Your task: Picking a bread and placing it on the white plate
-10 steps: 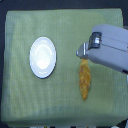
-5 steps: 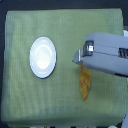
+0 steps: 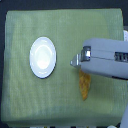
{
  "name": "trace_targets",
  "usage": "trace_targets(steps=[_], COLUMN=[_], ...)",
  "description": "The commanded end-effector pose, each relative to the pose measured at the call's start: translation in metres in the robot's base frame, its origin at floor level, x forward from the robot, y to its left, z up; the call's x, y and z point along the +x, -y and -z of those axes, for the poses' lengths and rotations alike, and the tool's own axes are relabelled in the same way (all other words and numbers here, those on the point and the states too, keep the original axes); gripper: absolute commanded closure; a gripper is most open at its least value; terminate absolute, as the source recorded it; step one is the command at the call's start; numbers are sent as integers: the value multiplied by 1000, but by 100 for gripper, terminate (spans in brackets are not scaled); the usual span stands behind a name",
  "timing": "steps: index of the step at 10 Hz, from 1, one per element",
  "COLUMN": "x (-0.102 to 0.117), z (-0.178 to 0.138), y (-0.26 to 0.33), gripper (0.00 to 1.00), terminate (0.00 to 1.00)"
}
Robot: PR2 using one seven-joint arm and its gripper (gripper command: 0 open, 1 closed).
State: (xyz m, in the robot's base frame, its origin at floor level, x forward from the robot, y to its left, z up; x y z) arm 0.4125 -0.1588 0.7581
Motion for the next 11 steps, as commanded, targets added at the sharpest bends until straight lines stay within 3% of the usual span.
trace_targets(steps=[1,7,11], x=[-27,-26,-40], z=[14,31,34], y=[18,13,33], gripper=[0,0,0], terminate=[0,0,0])
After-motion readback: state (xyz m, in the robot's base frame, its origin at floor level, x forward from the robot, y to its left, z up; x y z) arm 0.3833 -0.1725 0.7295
